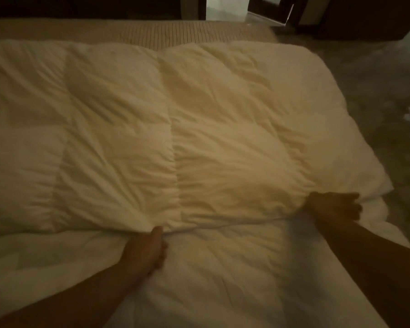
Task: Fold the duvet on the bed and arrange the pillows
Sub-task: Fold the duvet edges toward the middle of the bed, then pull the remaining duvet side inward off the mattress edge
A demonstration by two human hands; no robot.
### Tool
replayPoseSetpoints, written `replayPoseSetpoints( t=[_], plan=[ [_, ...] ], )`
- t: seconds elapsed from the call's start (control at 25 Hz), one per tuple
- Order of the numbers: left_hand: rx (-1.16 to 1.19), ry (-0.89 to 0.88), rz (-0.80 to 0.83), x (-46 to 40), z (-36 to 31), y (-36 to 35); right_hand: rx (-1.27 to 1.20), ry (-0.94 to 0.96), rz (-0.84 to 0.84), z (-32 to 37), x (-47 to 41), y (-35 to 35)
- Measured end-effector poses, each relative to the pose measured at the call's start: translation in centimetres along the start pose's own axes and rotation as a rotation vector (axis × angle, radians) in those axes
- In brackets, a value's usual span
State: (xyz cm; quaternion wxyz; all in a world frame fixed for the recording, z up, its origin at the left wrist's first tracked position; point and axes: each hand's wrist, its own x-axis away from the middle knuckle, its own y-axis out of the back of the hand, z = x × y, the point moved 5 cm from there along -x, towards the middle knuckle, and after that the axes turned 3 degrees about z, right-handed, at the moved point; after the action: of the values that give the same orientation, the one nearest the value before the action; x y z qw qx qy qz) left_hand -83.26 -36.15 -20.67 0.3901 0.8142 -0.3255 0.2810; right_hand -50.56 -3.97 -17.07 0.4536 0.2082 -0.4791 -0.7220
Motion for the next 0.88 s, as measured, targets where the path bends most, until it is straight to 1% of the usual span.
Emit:
replayPoseSetpoints(
  t=[0.04,0.08,0.12,0.16,0.2,0.24,0.28,0.36,0.4,0.52,0.6,0.68,0.76,0.88],
  plan=[
    [-0.344,-0.291,-0.176,0.1,-1.8,1.4,0.263,0.151,0.156,0.9,2.2,-1.0],
    [-0.557,-0.586,-0.356,0.6,-3.6,2.5,0.383,0.543,0.147,2.7,4.1,-3.0],
    [-0.731,-0.696,-0.415,0.1,-4.3,3.3,0.484,0.841,0.254,3.1,6.3,-5.3],
    [-0.86,-0.669,-0.386,-1.2,-3.7,4.2,0.525,0.945,0.351,3.1,7.5,-6.3],
    [-0.971,-0.549,-0.296,-2.6,-2.2,5.2,0.563,0.92,0.418,2.8,8.5,-6.9],
    [-1.05,-0.432,-0.202,-3.8,-0.3,6.1,0.583,0.855,0.444,2.5,8.5,-7.1],
    [-1.094,-0.361,-0.139,-4.5,1.6,7.1,0.578,0.826,0.484,2.1,9.0,-7.0],
    [-1.051,-0.306,-0.076,-2.7,3.4,9.7,0.631,0.843,0.584,1.9,10.9,-6.2],
    [-1.003,-0.295,-0.066,-1.2,3.6,11.3,0.663,0.882,0.602,2.0,12.4,-5.3],
    [-0.969,-0.278,-0.124,4.1,3.5,18.1,0.685,1.02,0.638,4.1,19.9,-2.1],
    [-0.933,-0.286,-0.203,8.1,3.7,24.6,0.703,1.114,0.666,7.3,28.1,-0.3],
    [-0.911,-0.276,-0.272,11.1,4.3,30.8,0.641,1.245,0.708,11.0,36.0,0.6],
    [-0.875,-0.231,-0.353,14.0,6.1,38.1,0.579,1.373,0.734,14.5,44.6,1.7],
    [-0.803,-0.132,-0.44,17.1,10.6,48.7,0.528,1.528,0.76,18.5,56.9,3.5]
  ],
)
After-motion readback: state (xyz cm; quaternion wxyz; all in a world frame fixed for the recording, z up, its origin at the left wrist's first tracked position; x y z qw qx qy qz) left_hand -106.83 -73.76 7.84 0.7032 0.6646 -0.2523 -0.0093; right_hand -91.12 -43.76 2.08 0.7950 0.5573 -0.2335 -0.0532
